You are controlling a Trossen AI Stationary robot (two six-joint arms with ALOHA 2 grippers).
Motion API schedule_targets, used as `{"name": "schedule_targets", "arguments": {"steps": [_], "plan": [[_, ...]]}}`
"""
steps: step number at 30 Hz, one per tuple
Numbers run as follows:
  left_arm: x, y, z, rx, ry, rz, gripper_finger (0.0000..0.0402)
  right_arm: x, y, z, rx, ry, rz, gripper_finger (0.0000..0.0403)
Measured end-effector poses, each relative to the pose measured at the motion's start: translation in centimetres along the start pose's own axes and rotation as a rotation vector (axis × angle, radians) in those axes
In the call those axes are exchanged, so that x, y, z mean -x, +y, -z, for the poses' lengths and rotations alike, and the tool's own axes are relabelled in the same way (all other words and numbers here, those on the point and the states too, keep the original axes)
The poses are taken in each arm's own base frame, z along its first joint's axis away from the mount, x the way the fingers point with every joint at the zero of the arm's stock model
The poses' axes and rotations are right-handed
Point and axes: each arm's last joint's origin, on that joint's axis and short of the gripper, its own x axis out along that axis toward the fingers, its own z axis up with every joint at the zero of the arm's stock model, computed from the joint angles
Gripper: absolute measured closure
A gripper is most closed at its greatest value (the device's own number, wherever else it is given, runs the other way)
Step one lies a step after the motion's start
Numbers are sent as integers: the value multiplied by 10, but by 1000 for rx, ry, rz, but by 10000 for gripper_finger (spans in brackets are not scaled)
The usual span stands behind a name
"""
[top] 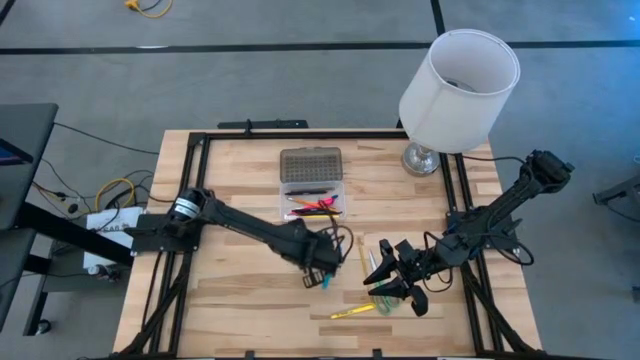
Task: Pick & place school supplies into a supply box
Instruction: Put the green transparent pen into the supply box, then put the yellow pencil into the supply box
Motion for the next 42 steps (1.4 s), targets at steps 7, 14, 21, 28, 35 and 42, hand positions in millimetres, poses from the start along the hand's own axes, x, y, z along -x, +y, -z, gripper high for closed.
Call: {"name": "schedule_targets", "arguments": {"steps": [7, 14, 21, 28, 35, 42], "plan": [[-2, 33, -25, -31, -15, -26, 384, 0, 0, 0, -10, 0, 0, 283], [-9, 69, -44, -70, -10, -60, 384, -1, -1, 2, -62, 10, 6, 283], [-15, 103, -58, -159, 0, -110, 384, -1, -4, 1, -110, -56, 113, 283], [-20, 133, -68, -247, 7, -151, 381, -1, -7, -1, -146, -113, 202, 283], [-23, 156, -73, -227, 30, -120, 348, 0, -9, -2, -145, -157, 274, 283], [-24, 161, -74, -239, 39, -77, 280, -1, -14, -4, -159, -179, 309, 283]]}}
